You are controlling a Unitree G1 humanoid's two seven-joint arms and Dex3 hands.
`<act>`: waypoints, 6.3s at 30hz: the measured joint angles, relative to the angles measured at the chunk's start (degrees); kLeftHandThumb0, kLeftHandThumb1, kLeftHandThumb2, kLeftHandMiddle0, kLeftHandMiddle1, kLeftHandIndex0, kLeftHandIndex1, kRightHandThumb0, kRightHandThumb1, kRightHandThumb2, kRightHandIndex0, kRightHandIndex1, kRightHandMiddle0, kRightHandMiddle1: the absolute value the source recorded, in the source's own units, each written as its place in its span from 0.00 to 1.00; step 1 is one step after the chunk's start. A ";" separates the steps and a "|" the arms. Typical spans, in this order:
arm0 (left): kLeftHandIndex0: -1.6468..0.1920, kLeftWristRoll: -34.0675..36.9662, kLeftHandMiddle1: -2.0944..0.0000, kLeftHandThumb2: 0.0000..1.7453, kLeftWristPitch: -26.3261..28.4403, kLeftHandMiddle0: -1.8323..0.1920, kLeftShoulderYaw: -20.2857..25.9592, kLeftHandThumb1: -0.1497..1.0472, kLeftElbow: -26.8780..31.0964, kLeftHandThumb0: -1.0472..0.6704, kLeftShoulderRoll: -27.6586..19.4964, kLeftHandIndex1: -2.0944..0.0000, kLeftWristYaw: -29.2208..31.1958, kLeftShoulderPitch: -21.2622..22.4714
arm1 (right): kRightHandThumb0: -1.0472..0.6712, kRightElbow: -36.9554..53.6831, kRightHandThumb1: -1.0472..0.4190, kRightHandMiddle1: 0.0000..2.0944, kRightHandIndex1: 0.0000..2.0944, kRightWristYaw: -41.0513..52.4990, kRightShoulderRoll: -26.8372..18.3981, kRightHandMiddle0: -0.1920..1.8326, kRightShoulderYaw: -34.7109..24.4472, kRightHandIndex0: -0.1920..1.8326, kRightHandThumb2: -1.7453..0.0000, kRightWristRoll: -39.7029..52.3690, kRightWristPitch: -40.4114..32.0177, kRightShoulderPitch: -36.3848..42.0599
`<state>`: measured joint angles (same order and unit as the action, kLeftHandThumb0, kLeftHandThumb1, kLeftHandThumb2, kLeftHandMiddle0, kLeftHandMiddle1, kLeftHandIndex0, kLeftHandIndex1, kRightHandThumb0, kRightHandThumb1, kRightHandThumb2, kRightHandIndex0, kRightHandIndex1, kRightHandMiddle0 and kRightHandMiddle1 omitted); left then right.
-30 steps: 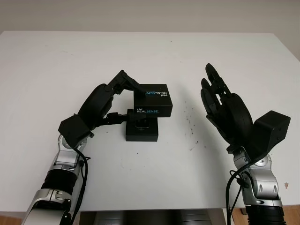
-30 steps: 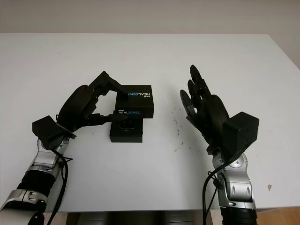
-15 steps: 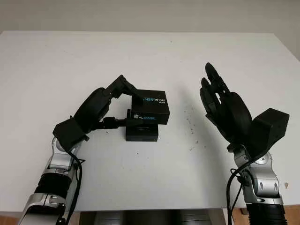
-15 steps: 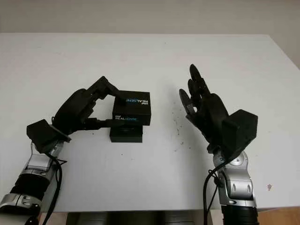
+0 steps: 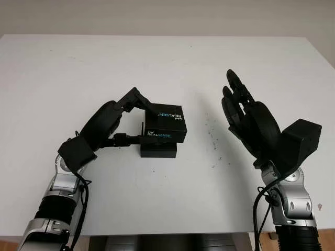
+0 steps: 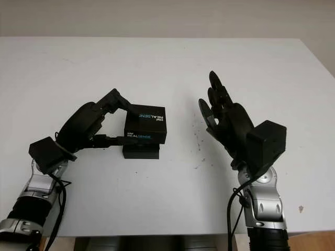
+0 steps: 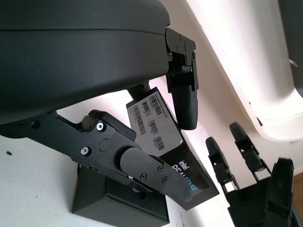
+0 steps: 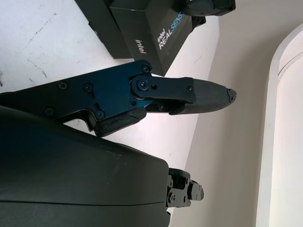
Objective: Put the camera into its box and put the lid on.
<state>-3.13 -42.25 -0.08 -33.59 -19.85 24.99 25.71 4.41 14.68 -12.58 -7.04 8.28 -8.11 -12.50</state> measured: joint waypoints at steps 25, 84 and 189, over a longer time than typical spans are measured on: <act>0.72 -8.11 0.07 0.38 -5.70 0.74 -2.77 0.91 -2.79 0.48 -2.55 0.12 -8.11 0.07 | 0.16 -0.07 0.00 0.02 0.02 2.03 -0.89 0.03 -0.34 0.03 0.75 1.89 -0.03 -0.06; 0.72 -7.46 0.01 0.44 -2.52 0.75 -3.24 0.87 3.24 0.47 -3.82 0.09 -8.88 -3.39 | 0.17 -2.58 0.00 0.03 0.03 2.73 -2.20 0.03 -0.41 0.03 0.75 1.87 0.22 -1.80; 0.72 -14.10 0.00 0.42 -8.46 0.74 -5.32 0.88 -11.59 0.46 -7.05 0.09 -16.85 1.90 | 0.16 -2.68 0.00 0.03 0.03 4.01 -3.24 0.04 -0.39 0.04 0.75 1.92 0.18 -1.90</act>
<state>-17.23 -50.71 -5.40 -45.18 -26.90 8.14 27.61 1.73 18.68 -15.82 -7.43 10.20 -7.93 -14.40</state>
